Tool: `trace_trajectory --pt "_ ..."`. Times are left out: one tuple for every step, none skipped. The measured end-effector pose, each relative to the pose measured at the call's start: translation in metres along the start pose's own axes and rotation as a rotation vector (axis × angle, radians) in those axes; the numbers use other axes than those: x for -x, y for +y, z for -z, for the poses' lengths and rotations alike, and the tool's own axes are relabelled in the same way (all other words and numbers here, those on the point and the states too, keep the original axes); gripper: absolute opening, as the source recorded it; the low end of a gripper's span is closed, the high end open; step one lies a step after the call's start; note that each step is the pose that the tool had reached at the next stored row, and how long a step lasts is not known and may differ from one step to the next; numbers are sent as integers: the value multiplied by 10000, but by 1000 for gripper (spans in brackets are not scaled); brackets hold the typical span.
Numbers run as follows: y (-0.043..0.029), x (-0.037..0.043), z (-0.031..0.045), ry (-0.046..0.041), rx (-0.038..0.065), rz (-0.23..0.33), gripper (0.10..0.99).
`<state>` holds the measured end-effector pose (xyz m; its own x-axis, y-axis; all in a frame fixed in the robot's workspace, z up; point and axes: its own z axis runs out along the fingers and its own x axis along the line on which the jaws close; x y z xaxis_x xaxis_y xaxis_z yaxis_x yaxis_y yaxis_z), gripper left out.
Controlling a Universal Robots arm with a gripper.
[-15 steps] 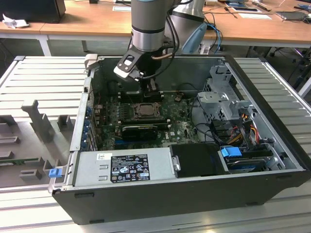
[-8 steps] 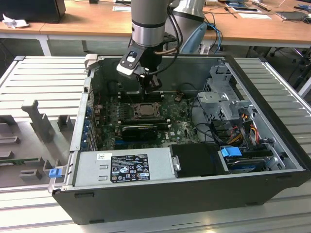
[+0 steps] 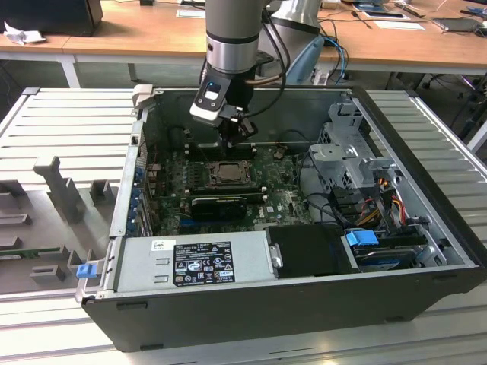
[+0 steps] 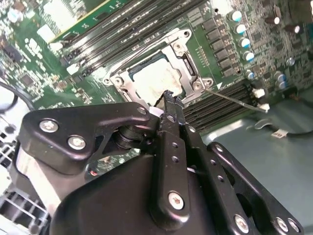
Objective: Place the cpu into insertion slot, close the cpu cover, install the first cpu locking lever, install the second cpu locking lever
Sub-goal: 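Install the first cpu locking lever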
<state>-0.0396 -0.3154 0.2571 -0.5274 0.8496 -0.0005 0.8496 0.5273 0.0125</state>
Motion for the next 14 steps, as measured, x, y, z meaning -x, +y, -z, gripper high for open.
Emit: trace_trajectory --pt "0 0 0 2 0 193 106" --pt "-1 0 -1 4 0 298 106" --pt "-2 -1 -1 4 -1 415 106" --pt "-3 -1 -2 7 -1 620 106" --pt "-3 -2 -3 9 0 788 106" --pt "-3 -2 -3 11 0 901 106" --pt "-3 -2 -3 14 1 1085 106" --pt "-3 -2 -3 15 1 1228 106" --pt "-3 -2 -3 17 1 1340 106" --pt "-3 -2 -3 18 1 1445 106" --pt "-3 -2 -3 20 1 1617 106" --pt "-3 -2 -3 22 1 1788 106" --pt "-3 -2 -3 24 1 1896 106" --pt "-3 -2 -3 25 1 2011 106"
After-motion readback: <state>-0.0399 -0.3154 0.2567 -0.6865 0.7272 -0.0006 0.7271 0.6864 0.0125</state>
